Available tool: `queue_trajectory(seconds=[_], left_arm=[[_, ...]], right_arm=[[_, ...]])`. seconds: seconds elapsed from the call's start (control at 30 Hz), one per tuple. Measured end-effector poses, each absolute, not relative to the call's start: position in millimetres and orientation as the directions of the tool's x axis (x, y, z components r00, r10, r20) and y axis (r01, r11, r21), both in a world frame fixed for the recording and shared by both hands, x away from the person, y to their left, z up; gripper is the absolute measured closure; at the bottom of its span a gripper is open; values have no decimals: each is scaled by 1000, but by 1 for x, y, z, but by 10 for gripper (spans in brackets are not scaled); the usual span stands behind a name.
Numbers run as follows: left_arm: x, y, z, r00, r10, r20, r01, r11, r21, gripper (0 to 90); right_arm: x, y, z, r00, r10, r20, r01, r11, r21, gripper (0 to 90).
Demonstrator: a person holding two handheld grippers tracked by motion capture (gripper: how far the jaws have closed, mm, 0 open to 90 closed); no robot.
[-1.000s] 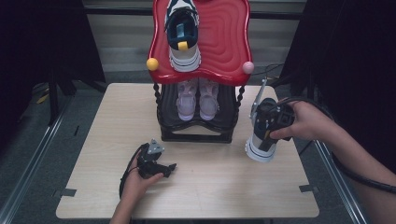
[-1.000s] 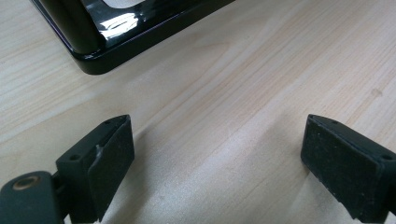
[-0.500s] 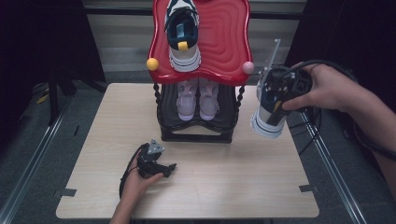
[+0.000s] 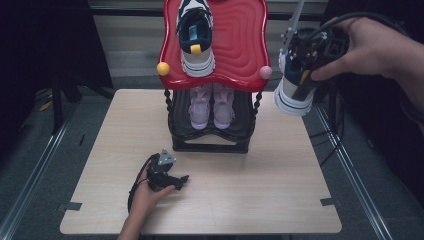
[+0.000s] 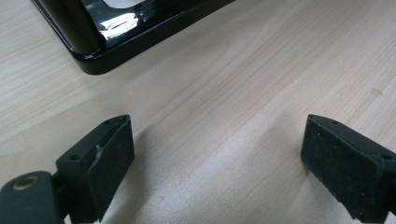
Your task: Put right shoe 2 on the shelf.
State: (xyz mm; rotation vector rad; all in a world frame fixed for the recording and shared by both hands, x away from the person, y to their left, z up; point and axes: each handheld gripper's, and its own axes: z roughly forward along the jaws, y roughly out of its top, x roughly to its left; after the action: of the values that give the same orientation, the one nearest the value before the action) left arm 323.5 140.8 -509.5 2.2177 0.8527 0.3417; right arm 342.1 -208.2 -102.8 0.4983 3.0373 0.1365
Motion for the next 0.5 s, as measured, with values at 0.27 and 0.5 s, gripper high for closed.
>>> queue_trajectory(seconds=[0.27,0.5], left_arm=[[324,141,-509,746,666,-11,474,-519,711,92],[323,141,-510,744,668,-16,478,-514,712,92]], right_arm=[[346,-183,-74,-953,271,-139,261,962,83,745],[357,-157,-64,-956,214,-200,197,975,103,746]])
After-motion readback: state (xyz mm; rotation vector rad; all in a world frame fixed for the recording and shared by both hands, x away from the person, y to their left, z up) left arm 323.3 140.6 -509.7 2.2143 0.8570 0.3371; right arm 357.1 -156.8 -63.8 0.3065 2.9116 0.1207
